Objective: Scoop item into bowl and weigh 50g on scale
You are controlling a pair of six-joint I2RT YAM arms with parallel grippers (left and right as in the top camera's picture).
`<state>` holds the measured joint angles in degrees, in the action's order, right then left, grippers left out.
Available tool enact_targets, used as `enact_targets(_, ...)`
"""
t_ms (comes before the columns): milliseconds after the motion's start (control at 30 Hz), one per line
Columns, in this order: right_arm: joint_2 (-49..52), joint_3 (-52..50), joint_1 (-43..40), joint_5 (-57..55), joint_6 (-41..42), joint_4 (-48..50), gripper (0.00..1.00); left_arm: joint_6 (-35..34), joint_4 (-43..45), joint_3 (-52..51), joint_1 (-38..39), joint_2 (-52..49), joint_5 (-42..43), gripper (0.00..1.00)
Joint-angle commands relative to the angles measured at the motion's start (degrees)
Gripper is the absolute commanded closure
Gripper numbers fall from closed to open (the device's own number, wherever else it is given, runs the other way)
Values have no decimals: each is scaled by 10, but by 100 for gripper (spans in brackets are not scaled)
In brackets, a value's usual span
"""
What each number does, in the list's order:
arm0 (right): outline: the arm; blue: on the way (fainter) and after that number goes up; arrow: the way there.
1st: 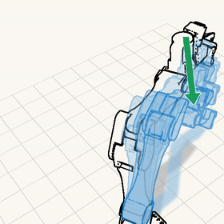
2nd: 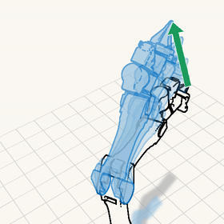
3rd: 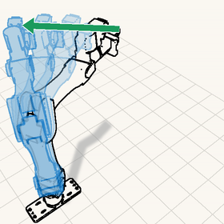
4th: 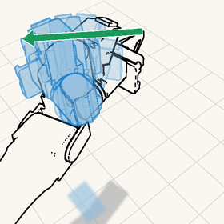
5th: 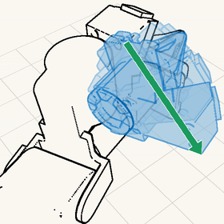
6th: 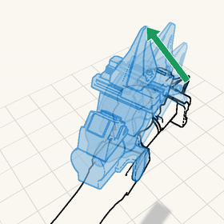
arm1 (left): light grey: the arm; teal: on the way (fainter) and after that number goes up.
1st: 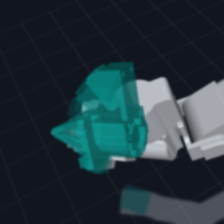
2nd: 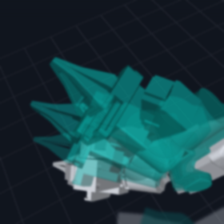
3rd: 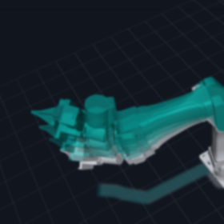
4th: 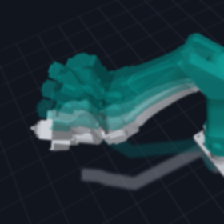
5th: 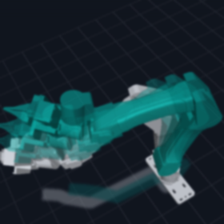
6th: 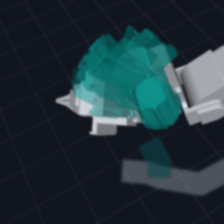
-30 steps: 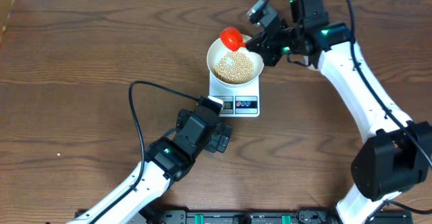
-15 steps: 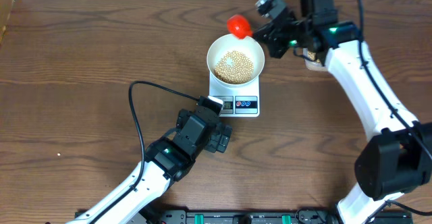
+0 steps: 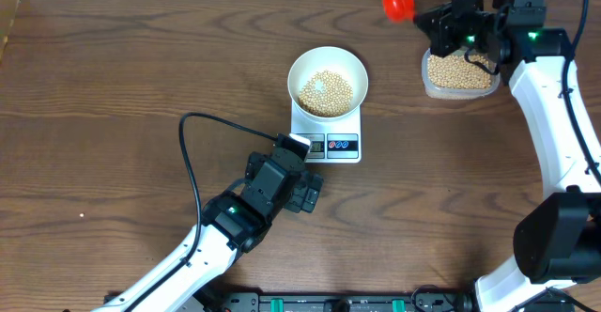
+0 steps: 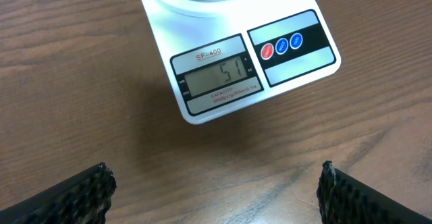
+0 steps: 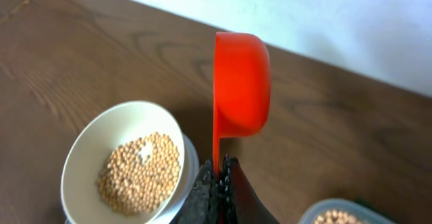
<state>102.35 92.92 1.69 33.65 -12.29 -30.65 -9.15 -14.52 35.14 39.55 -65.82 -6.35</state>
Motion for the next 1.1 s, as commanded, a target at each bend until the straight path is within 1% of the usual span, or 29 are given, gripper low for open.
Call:
enact_targets(0,-11,2,5,-26,28,21,99,3,0,-4,1,3,-1,2)
enact_targets(133,-7,2,7,-50,97,69,99,3,0,-4,1,3,-1,2)
enact_targets(300,-3,2,7,-75,149,100,99,3,0,-4,1,3,-1,2)
enact_targets(400,0,2,7,-76,167,113,99,3,0,-4,1,3,-1,2)
enact_targets(600,0,2,23,-76,167,111,99,3,1,-4,1,3,-1,2)
enact_targets(733,0,2,55,-72,129,82,99,3,0,-4,1,3,-1,2)
enact_targets(867,0,2,96,-72,81,30,99,3,0,-4,1,3,-1,2)
enact_targets(1000,0,2,129,-71,43,-38,99,3,0,-4,1,3,-1,2)
enact_targets(1067,0,2,143,-63,2,-77,99,3,1,-4,1,3,-1,2)
